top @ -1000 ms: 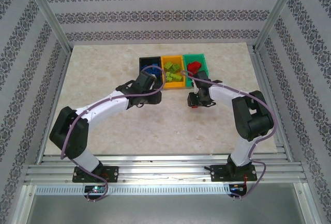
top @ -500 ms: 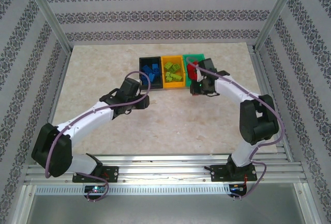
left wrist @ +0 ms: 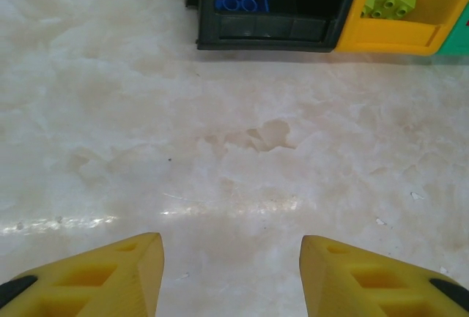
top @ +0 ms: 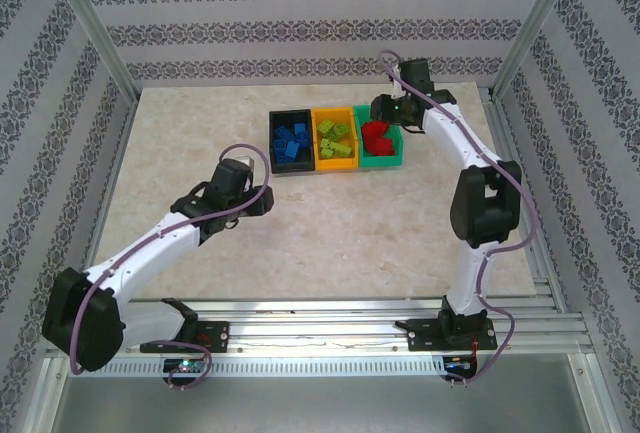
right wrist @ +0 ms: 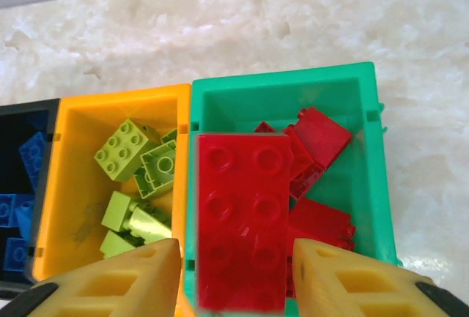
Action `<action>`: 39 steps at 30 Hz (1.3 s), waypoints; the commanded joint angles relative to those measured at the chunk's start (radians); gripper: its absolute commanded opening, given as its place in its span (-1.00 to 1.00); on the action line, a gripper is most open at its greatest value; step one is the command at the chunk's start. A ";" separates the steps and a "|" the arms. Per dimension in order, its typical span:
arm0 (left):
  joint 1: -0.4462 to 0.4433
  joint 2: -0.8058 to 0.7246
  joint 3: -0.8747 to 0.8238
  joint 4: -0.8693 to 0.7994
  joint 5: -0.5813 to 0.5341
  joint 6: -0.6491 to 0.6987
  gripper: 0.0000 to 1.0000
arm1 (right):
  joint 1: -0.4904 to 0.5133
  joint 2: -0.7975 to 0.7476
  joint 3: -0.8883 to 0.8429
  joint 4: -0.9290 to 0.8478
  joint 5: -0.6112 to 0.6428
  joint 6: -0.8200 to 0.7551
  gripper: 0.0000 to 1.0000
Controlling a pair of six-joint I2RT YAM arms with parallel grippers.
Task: Sort the legos into containers by color
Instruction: Place the lego in the container, then reset both arms
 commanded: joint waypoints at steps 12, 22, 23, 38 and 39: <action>0.192 -0.184 -0.133 0.019 -0.062 0.023 0.19 | -0.003 -0.312 -0.374 0.151 0.004 -0.066 -0.01; 0.336 -0.280 -0.212 0.198 -0.184 0.178 0.52 | -0.065 -0.713 -0.866 0.478 0.206 -0.077 0.23; 0.341 -0.284 -0.233 0.241 -0.195 0.203 0.66 | -0.072 -0.751 -0.912 0.516 0.251 -0.074 0.39; 0.437 -0.021 -0.566 1.124 -0.245 0.476 0.99 | -0.095 -0.724 -1.444 1.316 0.472 -0.216 0.96; 0.447 0.032 -0.578 1.197 -0.236 0.479 0.99 | -0.095 -0.695 -1.448 1.345 0.474 -0.217 0.96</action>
